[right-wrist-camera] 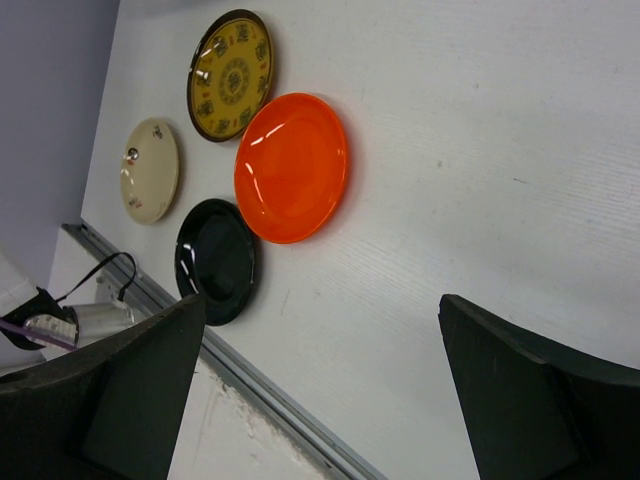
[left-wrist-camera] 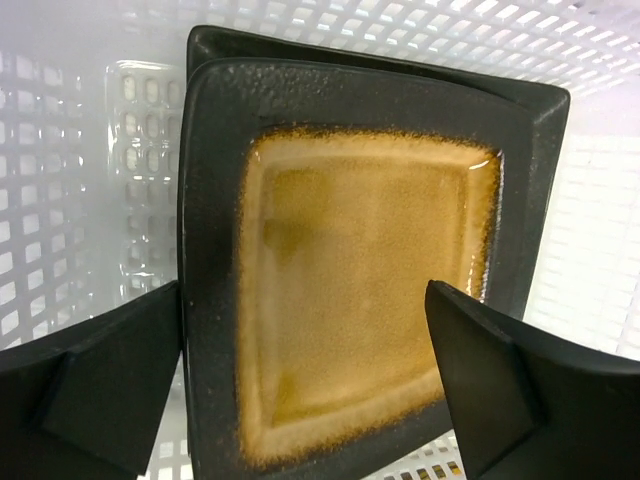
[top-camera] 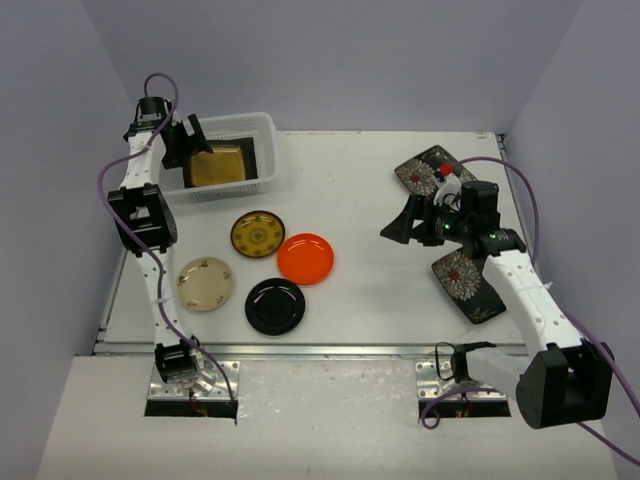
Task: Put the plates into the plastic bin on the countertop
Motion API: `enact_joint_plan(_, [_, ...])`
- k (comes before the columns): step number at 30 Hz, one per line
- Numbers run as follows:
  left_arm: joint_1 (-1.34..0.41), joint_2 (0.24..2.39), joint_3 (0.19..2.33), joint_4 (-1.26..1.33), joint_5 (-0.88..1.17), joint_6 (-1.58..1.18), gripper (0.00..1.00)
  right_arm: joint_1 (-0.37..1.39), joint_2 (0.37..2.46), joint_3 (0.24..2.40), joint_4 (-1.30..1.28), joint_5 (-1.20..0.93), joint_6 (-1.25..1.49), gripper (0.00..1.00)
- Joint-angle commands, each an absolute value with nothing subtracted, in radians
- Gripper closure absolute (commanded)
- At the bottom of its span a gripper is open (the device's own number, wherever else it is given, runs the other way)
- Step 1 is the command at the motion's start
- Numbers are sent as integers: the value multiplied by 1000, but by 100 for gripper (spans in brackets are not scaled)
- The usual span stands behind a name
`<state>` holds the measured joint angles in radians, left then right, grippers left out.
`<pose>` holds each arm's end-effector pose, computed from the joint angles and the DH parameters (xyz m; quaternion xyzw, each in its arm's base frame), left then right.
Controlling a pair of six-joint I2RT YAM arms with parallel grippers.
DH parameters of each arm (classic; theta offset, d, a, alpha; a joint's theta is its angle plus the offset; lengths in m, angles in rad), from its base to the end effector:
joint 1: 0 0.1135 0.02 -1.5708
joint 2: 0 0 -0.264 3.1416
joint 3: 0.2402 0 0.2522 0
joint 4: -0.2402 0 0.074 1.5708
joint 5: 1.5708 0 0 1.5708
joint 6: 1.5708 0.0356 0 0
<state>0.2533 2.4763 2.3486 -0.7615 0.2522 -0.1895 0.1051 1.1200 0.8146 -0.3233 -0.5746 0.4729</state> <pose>0.5314 0.1284 0.2205 -0.1643 0.9214 -0.1079 0.3352 0.2373 0.0445 0.2736 0.0299 0.8637 0.3661 0.3452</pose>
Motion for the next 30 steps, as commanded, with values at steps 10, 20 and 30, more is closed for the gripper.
enact_joint_plan(10, [209,2238,2300,-629,265,-266,0,104,1132,813,-275,-520,514,1])
enact_joint_plan(20, [185,2251,2276,-649,212,-278,0,104,1137,792,-262,-544,528,1])
enact_joint_plan(30, [101,1856,2017,-677,33,-387,0,99,1221,848,-231,-256,654,1])
